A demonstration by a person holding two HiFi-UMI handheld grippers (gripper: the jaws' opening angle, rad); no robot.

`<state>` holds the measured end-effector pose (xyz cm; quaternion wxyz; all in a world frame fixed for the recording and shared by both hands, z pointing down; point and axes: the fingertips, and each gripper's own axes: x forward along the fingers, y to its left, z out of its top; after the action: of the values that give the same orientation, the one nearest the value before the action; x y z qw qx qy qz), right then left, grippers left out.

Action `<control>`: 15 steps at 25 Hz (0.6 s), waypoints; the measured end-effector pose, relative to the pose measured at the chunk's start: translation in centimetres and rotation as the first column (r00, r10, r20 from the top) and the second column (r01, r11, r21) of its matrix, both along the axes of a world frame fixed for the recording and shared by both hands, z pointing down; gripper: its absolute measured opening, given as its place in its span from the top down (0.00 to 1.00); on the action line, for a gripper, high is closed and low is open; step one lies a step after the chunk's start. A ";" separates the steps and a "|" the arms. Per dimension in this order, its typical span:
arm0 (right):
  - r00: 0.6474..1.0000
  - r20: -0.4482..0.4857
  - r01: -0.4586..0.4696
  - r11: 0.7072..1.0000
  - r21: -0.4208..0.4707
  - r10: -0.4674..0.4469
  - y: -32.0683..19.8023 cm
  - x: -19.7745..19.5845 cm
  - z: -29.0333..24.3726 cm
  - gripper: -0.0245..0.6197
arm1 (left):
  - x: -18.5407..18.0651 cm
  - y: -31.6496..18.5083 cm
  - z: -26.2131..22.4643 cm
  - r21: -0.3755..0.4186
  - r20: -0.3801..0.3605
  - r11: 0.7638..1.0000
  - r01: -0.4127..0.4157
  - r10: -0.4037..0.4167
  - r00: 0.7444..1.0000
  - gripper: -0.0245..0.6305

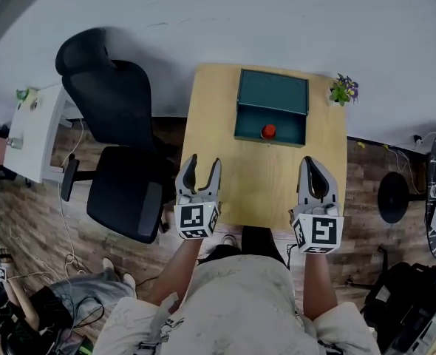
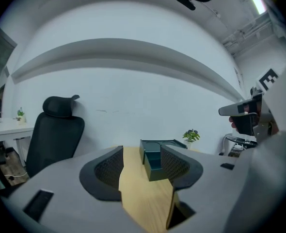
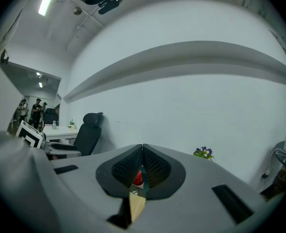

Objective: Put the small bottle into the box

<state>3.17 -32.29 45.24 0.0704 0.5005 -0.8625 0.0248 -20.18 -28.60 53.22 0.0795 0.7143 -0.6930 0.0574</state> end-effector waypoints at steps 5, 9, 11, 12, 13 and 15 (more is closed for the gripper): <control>0.999 -0.039 0.031 0.999 0.023 -0.030 2.5 -2.5 -0.7 0.94 | -3.1 3.8 -1.5 0.030 0.047 0.999 0.035 -0.036 0.998 0.60; 0.999 -0.039 0.023 0.999 0.033 -0.021 3.8 -3.4 -1.3 0.94 | -4.2 5.3 -1.9 0.035 0.056 0.999 0.031 -0.033 0.998 0.60; 0.999 -0.042 0.021 0.999 0.039 -0.019 4.3 -3.7 -1.6 0.94 | -4.5 5.7 -2.2 0.041 0.057 0.999 0.029 -0.032 0.998 0.60; 0.999 -0.043 0.020 0.999 0.042 -0.019 4.5 -3.8 -1.7 0.94 | -4.5 5.8 -2.4 0.048 0.058 0.998 0.029 -0.031 0.998 0.60; 0.999 -0.044 0.019 0.999 0.043 -0.018 4.7 -3.9 -1.8 0.94 | -4.6 5.9 -2.5 0.053 0.060 0.998 0.027 -0.030 0.998 0.60; 0.999 -0.043 0.016 0.999 0.045 -0.014 4.8 -3.9 -1.9 0.94 | -4.6 6.0 -2.9 0.059 0.064 0.998 0.022 -0.026 0.998 0.60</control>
<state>-0.78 -27.46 43.35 0.0777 0.4958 -0.8649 -0.0061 -24.73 -22.61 50.31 0.0368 0.7056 -0.7052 0.0591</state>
